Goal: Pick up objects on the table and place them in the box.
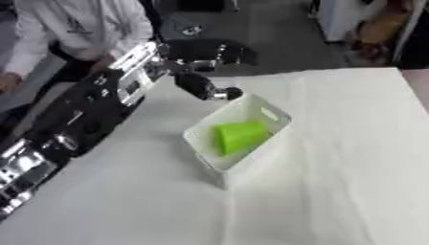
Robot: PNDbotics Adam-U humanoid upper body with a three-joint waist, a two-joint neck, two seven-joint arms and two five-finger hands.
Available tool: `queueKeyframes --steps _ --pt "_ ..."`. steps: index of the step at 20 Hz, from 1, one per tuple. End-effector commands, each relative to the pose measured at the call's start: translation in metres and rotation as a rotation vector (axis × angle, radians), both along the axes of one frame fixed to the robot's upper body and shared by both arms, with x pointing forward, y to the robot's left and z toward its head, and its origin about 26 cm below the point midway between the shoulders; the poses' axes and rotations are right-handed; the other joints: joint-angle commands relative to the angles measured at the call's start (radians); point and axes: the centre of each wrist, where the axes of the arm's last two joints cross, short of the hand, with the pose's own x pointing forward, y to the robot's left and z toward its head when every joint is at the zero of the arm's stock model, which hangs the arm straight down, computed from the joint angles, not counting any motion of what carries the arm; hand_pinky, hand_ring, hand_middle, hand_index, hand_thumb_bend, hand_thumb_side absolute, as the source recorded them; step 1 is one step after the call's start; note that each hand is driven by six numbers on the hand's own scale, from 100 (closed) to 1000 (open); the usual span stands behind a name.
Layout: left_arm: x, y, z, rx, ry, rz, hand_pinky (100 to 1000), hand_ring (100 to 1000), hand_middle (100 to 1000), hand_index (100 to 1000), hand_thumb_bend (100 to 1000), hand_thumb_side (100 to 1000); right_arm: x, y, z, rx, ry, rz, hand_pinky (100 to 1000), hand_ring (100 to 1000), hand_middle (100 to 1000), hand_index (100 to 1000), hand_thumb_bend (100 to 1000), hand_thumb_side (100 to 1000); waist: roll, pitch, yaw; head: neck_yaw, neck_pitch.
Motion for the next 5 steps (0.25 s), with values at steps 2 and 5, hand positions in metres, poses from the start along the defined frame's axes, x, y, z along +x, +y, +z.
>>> queueKeyframes --steps 2,5 --pt "-0.020 -0.002 -0.004 -0.331 -0.063 -0.064 1000 1000 1000 1000 203 1000 -0.002 -0.004 0.005 -0.013 -0.027 -0.021 149 311 317 408 190 425 -0.016 -0.006 0.014 -0.103 -0.213" --pt "-0.041 -0.019 -0.027 -0.632 -0.006 -0.124 803 826 978 988 190 1000 -0.003 -0.007 0.003 -0.017 -0.028 -0.036 150 309 314 407 188 426 -0.028 -0.002 0.035 -0.183 -0.349"
